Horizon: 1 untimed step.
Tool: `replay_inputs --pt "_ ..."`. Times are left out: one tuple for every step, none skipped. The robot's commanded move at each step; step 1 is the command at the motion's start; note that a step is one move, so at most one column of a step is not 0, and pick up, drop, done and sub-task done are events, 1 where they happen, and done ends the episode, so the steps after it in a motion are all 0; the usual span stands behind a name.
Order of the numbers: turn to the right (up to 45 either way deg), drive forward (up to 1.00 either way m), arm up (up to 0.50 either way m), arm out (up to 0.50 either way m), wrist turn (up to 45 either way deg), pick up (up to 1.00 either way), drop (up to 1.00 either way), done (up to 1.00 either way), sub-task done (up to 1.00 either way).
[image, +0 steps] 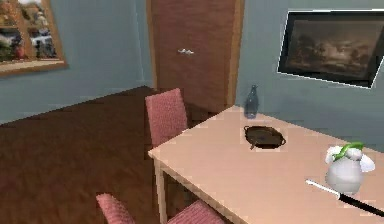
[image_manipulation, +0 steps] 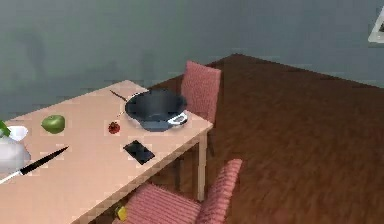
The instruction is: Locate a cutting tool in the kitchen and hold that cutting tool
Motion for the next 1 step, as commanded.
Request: replay_inputs --pt "12.0 0.00 0.00 0.00 0.0 0.00 0.00 0.00 0.00"
